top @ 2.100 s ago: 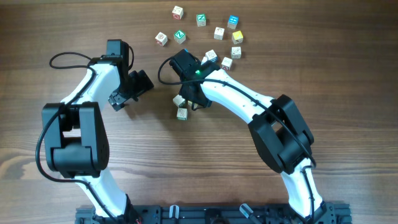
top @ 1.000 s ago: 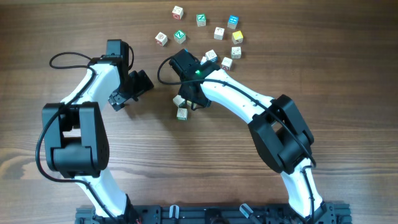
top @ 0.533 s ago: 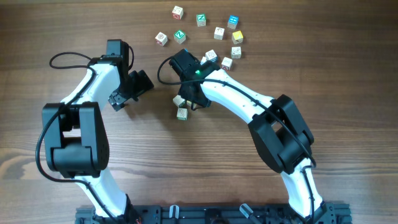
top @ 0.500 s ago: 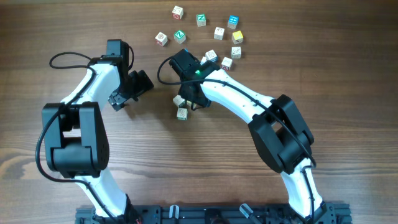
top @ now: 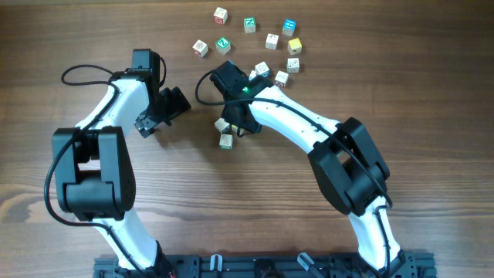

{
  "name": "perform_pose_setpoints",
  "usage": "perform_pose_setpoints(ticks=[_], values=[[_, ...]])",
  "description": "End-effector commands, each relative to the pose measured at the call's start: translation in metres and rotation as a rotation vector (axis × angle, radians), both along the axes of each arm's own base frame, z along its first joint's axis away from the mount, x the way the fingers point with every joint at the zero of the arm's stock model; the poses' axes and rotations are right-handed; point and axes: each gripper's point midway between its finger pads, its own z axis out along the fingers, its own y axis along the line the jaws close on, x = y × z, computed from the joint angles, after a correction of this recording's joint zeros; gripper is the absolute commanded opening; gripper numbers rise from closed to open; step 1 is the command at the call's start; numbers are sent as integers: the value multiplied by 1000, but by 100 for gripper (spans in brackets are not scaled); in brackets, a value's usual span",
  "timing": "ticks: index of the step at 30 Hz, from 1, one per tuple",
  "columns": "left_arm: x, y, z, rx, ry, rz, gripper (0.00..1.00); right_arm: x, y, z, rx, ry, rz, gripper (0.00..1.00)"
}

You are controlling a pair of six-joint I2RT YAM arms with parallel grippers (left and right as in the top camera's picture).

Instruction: Form a circle

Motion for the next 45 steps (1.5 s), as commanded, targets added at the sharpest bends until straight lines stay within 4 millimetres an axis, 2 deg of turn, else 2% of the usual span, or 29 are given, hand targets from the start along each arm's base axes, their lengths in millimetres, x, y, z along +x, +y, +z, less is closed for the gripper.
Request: perform_pose_setpoints(ticks=[1,15,18,26,31,37,45], values=[[-3,3,-6,9,15,10,100,-3,0,-7,1,24,2,35],[-3,3,-6,9,15,10,100,-2,0,-7,3,20,2,36],[-3,3,-6,9,15,10,100,-2,0,-7,3,20,2,45],[-3,3,-6,9,15,10,100,1,2,-6,11,6,1,50],[-3,3,-6,9,15,10,100,3,3,-5,12,-6,0,58],[-3,3,-6,9,15,10,100,15,1,-3,19,-45,-15,62],[-3,3,-6,9,15,10,100,31,-19,-2,-1,-61,-35,70]])
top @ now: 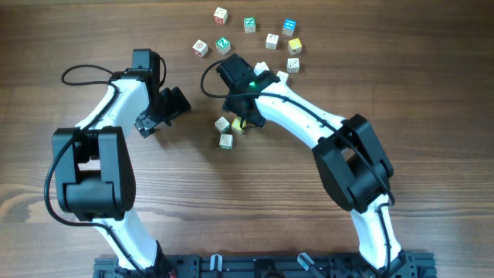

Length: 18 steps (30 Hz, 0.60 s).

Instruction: Form a circle

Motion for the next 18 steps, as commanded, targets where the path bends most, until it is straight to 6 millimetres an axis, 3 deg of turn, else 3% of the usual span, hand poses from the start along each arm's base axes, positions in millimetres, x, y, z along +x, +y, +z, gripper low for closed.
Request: perform_pose_setpoints(ticks=[1,6,18], values=[[-3,3,-6,9,15,10,100,8,-15,-7,-50,-13,21,71],[-3,3,-6,9,15,10,100,15,-27,-7,-83,-22,68,78],[-3,3,-6,9,15,10,100,17,-30,-7,-95,-28,61,77]])
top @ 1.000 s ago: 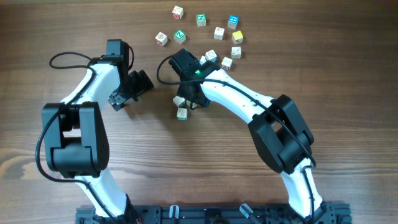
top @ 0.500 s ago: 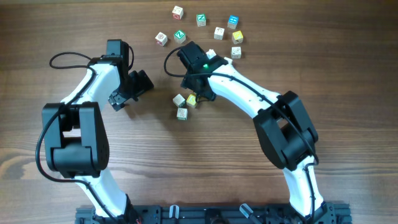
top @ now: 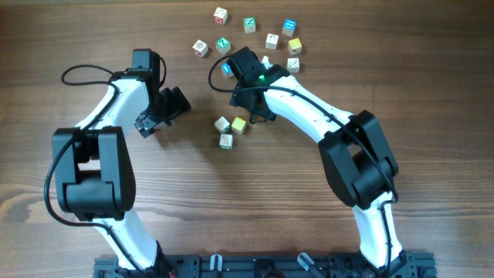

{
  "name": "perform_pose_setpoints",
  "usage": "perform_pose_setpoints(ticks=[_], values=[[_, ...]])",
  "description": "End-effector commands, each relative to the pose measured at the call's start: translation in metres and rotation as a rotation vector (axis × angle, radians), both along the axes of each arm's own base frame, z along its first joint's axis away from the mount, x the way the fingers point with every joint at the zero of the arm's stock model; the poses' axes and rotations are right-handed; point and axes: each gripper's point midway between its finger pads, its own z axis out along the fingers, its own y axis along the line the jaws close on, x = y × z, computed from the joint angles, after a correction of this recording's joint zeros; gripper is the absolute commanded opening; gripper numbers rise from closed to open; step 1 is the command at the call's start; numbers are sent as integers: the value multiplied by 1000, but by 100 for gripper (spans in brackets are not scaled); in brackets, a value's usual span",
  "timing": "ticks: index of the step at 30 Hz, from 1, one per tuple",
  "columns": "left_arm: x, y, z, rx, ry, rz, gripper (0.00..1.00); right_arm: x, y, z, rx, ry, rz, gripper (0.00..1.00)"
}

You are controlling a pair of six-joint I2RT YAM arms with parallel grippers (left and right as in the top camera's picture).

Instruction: Form a circle

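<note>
Small lettered cubes lie on the wooden table. Several are scattered at the back: a red-lettered one [top: 221, 14], a green one [top: 249, 25], a blue one [top: 289, 27], a yellow one [top: 294, 46] and others. Three sit apart nearer the middle: a pale cube [top: 222, 123], a yellow cube [top: 238, 124] and a cube [top: 225, 141] below them. My right gripper [top: 262, 113] hovers just right of the yellow cube, apparently open with nothing in it. My left gripper [top: 160, 113] rests open to the left, away from every cube.
The right arm [top: 309, 108] crosses the cubes at the back right and hides part of a white cube [top: 265, 60]. Both arm bases [top: 231, 266] stand at the front edge.
My right gripper has moved up and to the right, away from the yellow cube, which lies free beside the pale cube. The left arm has not moved.
At first my right gripper sat over the spot above the lowest middle cube, hiding what lay there. Later it was slightly higher and right, with the pale and yellow cubes showing at its fingers. Now it is clear of them, and three cubes lie grouped.
</note>
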Motion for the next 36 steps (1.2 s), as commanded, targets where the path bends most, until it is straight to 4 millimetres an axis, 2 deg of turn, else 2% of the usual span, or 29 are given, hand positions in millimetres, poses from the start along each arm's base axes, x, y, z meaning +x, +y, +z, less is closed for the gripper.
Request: perform_pose_setpoints(ticks=[1,3,4,5,6,16,20,26,31,34,36], values=[[-3,3,-6,9,15,10,100,1,-6,-7,-39,-2,9,60],[-3,3,-6,9,15,10,100,1,-6,-7,-39,-1,9,32],[-3,3,-6,9,15,10,100,1,-6,-7,-39,-1,9,26],[-3,3,-6,9,15,10,100,1,-6,-7,-39,-1,9,12],[-3,3,-6,9,15,10,100,1,-6,-7,-39,-1,8,4],[-3,3,-6,9,15,10,100,0,-6,-7,-41,0,9,4],[-3,3,-6,9,15,10,100,5,-17,-6,-96,-31,-11,4],[-3,3,-6,9,15,10,100,3,-17,-7,-99,-21,-9,4],[-3,3,-6,9,15,10,100,-14,-27,-12,-153,53,53,4],[-3,3,-6,9,15,10,100,-33,-23,-16,-132,140,139,4],[-3,3,-6,9,15,10,100,-48,-14,-18,-69,209,167,5]])
